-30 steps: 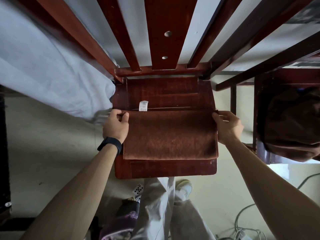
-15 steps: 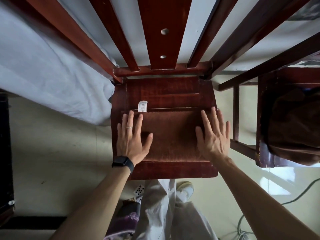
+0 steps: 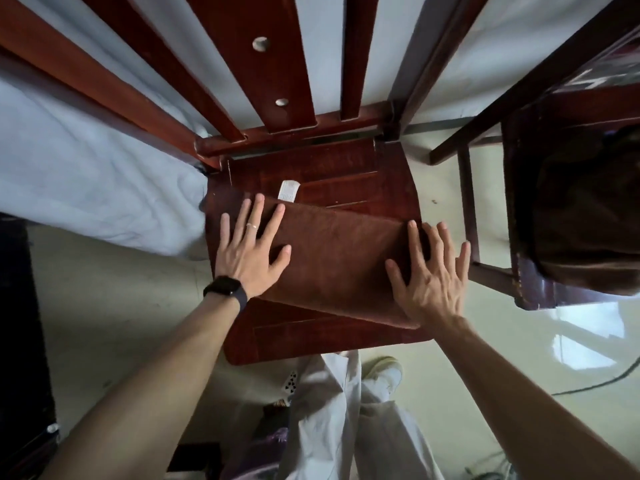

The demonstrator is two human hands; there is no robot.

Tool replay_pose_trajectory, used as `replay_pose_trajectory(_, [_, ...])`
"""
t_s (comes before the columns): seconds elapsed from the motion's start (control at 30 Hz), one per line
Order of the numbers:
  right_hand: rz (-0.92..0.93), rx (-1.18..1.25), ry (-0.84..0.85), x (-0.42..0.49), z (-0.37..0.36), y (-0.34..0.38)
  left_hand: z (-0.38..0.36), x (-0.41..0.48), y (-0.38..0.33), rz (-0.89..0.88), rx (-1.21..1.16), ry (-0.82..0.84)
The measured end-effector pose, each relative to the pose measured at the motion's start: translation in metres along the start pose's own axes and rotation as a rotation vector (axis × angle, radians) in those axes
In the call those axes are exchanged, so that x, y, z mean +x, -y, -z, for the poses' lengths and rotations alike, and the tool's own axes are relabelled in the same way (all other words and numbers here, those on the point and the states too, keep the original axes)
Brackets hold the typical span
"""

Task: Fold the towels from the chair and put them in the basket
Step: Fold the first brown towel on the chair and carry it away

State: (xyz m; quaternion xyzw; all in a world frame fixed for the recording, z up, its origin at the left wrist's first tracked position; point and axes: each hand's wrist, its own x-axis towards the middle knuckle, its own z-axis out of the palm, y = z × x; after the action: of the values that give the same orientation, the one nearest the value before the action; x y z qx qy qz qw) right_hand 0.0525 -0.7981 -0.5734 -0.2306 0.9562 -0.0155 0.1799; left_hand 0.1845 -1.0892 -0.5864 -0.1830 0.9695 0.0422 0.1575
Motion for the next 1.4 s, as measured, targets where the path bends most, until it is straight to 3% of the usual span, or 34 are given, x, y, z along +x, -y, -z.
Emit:
replay_pose_trajectory(0.17, [-0.085,0.092,0.009,-0.09,-0.007,-0.01,0.045,0.079,-0.046,-0.219,0.08,0.011])
replay_pose_trajectory(0.27, [-0.13,0.196,0.113,-0.135,-0.01,0.004,0.053,0.084,-0.094,-0.176,-0.023,0.048])
replay_pose_trajectory(0.4, [-0.312,0.419,0.22,-0.14,-0.003,0.014,0.039,0.027,-0.129,0.131,-0.47,-0.057])
replay_pose_trajectory(0.53, [-0.454,0.68,0.279,-0.116,0.002,0.009,0.021,-0.07,-0.14,0.625,-0.687,-0.176])
replay_pose_trajectory(0.6, [-0.494,0.7,0.317,-0.106,0.0,0.007,0.006,-0.109,-0.139,0.86,-0.858,-0.151])
replay_pose_trajectory(0.67, [-0.526,0.707,0.349,-0.099,-0.004,0.006,-0.002,-0.134,-0.142,0.979,-0.991,-0.078])
replay_pose_trajectory(0.93, [-0.572,0.763,0.414,-0.101,0.0,-0.001,-0.014,-0.16,-0.139,1.031,-1.126,0.103])
replay_pose_trajectory(1.07, [-0.582,0.908,0.394,-0.121,0.002,-0.004,-0.01,-0.176,-0.129,0.987,-1.267,0.176])
replay_pose_trajectory(1.23, [-0.706,1.101,0.437,-0.161,0.02,-0.003,0.011,-0.206,-0.123,1.02,-1.407,0.147])
replay_pose_trajectory(1.4, [-0.661,1.086,0.462,-0.203,0.042,0.002,0.043,-0.241,-0.126,0.987,-1.449,0.139])
